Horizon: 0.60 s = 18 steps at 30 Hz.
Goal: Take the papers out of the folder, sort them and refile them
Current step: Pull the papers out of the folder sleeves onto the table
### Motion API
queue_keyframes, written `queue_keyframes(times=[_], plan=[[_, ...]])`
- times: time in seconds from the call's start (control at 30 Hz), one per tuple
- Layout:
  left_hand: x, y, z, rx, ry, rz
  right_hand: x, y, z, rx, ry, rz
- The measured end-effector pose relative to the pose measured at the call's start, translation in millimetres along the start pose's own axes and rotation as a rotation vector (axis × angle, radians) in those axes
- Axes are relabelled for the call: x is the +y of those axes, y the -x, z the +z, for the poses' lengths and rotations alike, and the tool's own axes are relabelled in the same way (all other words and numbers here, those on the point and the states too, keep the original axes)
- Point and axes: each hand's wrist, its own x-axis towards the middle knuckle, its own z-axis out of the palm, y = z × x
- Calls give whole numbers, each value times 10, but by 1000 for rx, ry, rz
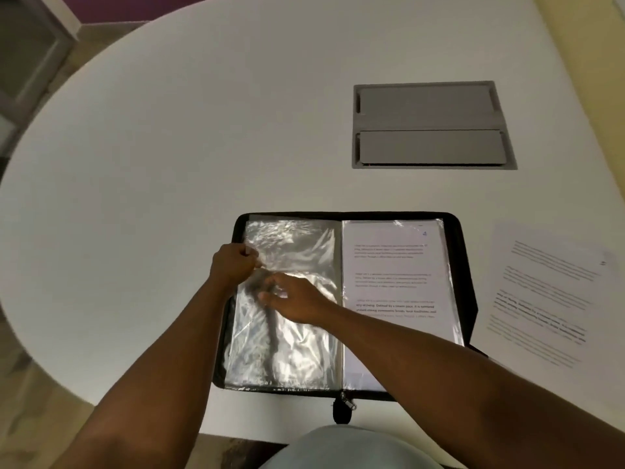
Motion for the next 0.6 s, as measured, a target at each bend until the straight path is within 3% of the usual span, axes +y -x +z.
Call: queue_keyframes(times=[0.1, 0.2, 0.3, 0.37, 0.47, 0.6], plan=[[-180, -217, 8, 50, -63, 5, 339, 50, -90, 162, 539, -110], [-205, -295, 71, 129, -131, 1, 619, 105, -195, 102, 773, 1], [-160, -241, 223, 304, -193, 35, 764, 127, -221, 16, 856, -1], [-109, -159, 392, 393, -264, 205, 781, 105, -207, 8, 870, -13], [-23, -59, 729, 302, -335, 488, 805, 44, -118, 34, 885, -19], [253, -9, 1100, 102, -290, 656, 775, 35, -162, 107, 771, -130]])
